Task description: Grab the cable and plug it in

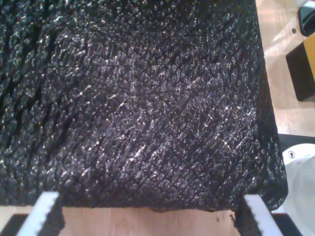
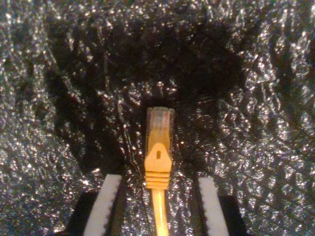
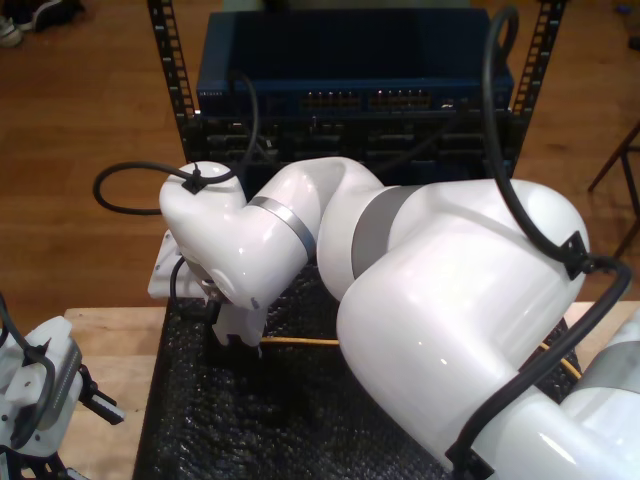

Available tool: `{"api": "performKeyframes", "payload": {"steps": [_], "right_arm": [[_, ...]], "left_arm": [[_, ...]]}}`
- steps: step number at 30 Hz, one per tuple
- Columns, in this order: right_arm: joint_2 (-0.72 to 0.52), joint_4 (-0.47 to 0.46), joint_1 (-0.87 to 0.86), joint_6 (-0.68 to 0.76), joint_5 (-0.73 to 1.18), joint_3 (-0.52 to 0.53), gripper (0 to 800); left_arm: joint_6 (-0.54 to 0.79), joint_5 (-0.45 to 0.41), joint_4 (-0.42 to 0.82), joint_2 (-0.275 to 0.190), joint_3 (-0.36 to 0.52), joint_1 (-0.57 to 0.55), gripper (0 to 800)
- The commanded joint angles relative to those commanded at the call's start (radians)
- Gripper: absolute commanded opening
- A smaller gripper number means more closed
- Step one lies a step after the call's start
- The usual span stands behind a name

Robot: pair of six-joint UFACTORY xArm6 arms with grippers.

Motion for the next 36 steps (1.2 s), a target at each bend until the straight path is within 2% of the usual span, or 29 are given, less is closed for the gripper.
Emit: {"api": "performKeyframes", "payload": {"steps": [9,20,25,29,32,36], "right_arm": [[0.002,-0.002,0.000,0.000,0.000,0.000,225],[0.002,0.000,0.002,0.000,-0.002,0.000,204],[0.011,-0.002,0.002,0.000,0.000,-0.003,170],[0.011,-0.003,0.002,0.000,0.000,-0.005,138],[0.011,-0.005,0.002,0.000,0.000,-0.005,63],[0.011,-0.005,0.003,-0.002,0.000,-0.006,27]], "left_arm": [[0.000,0.000,0.000,0.000,0.000,0.000,800],[0.000,0.002,0.000,0.000,0.000,0.000,800],[0.000,0.002,0.000,0.000,0.002,0.000,800],[0.000,0.002,0.000,0.000,0.002,0.000,800],[0.000,0.002,0.000,0.000,0.002,0.000,800],[0.000,0.002,0.000,0.000,0.002,0.000,800]]}}
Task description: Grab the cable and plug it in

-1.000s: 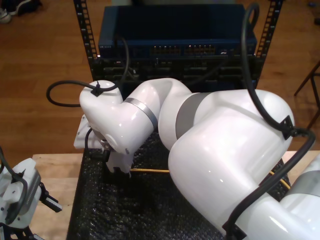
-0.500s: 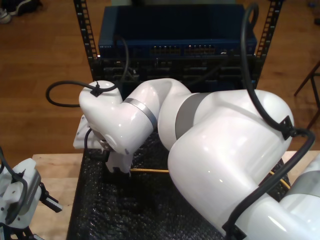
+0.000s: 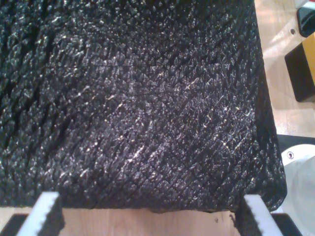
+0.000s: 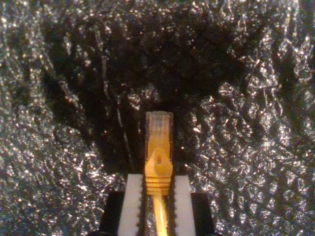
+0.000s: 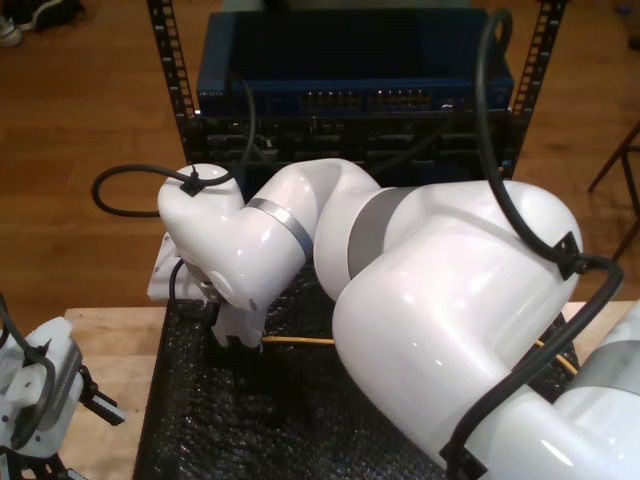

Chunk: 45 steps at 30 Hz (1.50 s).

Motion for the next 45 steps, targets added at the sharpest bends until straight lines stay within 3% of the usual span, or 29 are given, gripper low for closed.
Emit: {"api": "performKeyframes", "payload": {"steps": [20,29,38,45], "right_arm": [[-0.080,0.023,-0.015,-0.256,0.006,0.018,4],[-0.218,0.236,-0.107,-0.460,0.124,0.028,4],[-0.362,0.273,-0.210,-0.526,0.203,0.072,4],[-0.471,0.390,-0.299,-0.611,0.221,0.155,4]], "left_arm": [[-0.002,0.011,-0.002,0.000,-0.008,0.000,800],[-0.002,0.012,-0.003,0.000,-0.014,0.000,800],[-0.002,0.035,-0.037,0.000,-0.037,-0.006,800],[-0.005,0.060,-0.095,0.002,-0.057,-0.066,800]]}}
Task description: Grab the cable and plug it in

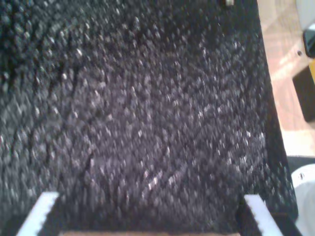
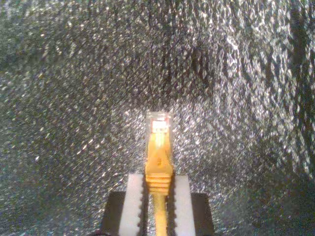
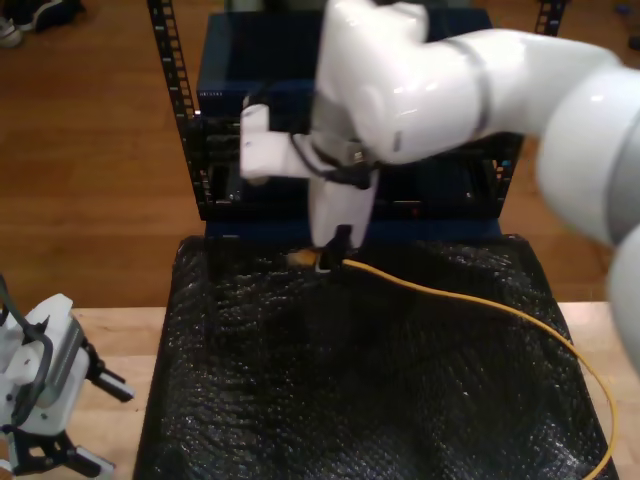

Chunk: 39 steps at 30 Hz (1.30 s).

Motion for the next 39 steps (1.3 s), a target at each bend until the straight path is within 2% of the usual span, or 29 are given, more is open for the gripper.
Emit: {"api": "performKeyframes", "payload": {"steps": [10,17,20,27,39], "right_arm": [[-0.132,0.115,-0.103,-0.066,0.055,0.077,4],[-0.215,0.152,-0.144,-0.095,0.058,0.126,4],[-0.245,0.155,-0.160,-0.097,0.077,0.140,4],[-0.296,0.189,-0.183,-0.112,0.091,0.196,4],[-0.321,0.226,-0.186,-0.120,0.094,0.201,4]], "left_arm": [[-0.160,-0.006,-0.141,0.021,-0.064,-0.229,800],[-0.190,-0.005,-0.269,0.120,-0.176,-0.296,800],[-0.189,-0.005,-0.334,0.143,-0.209,-0.298,800],[-0.189,-0.008,-0.422,0.149,-0.236,-0.376,800],[-0.204,-0.009,-0.566,0.163,-0.272,-0.445,800]]}}
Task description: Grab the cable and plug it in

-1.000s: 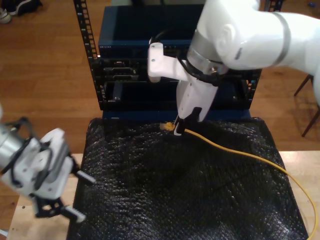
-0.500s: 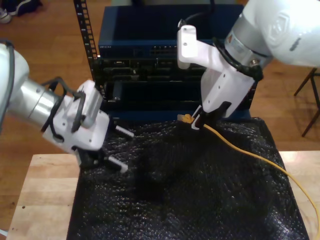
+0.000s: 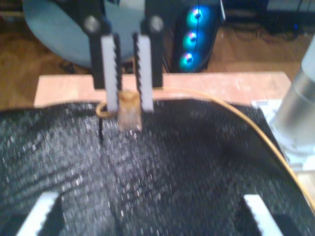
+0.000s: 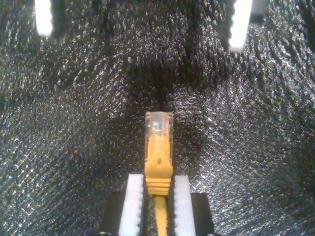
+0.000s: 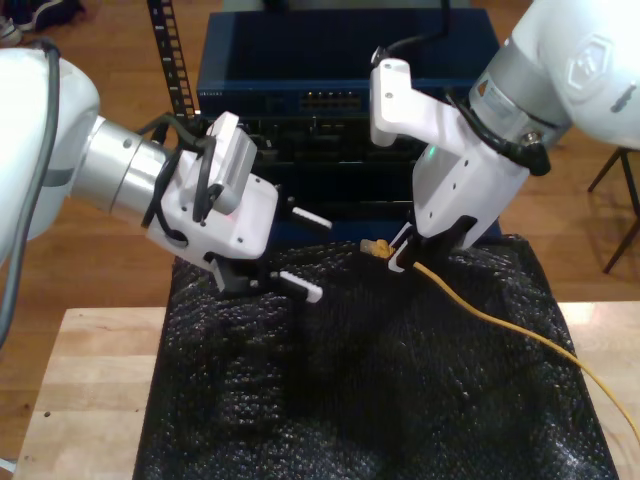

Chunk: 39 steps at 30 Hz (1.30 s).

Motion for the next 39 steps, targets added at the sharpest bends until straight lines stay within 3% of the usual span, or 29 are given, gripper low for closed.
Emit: {"api": "performKeyframes", "payload": {"steps": [8,17,24,39], "right_arm": [[-0.006,0.029,0.000,0.000,-0.002,0.000,4],[-0.003,0.064,-0.035,0.000,0.000,0.000,4],[0.000,0.069,-0.032,0.000,0.012,0.011,4],[0.002,0.087,-0.026,0.000,0.028,0.012,4]], "left_arm": [[-0.026,-0.008,-0.026,0.009,-0.006,0.002,799],[-0.057,-0.015,-0.031,-0.014,-0.003,0.002,775],[-0.049,-0.006,-0.074,-0.015,0.011,0.002,671],[-0.025,0.008,-0.074,-0.017,0.017,0.000,586]]}}
